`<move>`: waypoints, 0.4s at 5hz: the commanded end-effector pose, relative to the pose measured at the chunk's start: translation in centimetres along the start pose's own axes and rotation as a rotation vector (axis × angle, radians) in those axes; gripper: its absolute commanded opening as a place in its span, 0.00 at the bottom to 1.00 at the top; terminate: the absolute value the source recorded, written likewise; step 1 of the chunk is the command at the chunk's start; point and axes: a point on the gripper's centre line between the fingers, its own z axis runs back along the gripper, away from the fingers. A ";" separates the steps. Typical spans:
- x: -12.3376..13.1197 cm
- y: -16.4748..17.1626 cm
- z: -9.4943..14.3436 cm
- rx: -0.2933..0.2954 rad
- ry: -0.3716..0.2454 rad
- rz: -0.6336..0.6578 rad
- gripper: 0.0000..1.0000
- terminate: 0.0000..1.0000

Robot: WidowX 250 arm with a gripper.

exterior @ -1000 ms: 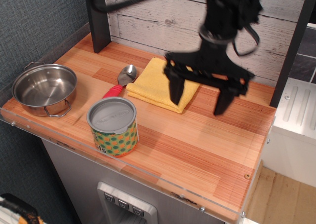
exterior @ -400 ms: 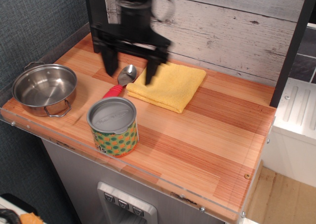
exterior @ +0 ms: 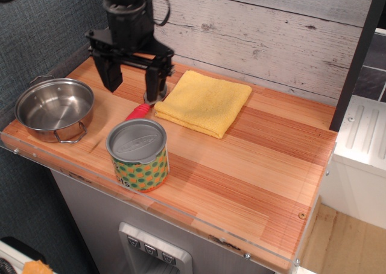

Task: Move the red spoon to the back right of the table to the right of the can.

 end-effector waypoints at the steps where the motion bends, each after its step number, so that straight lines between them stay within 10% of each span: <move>1: 1.1 0.7 -1.7 0.012 -0.049 -0.039 1.00 0.00; 2: 1.3 1.1 -3.2 0.003 -0.025 -0.053 1.00 0.00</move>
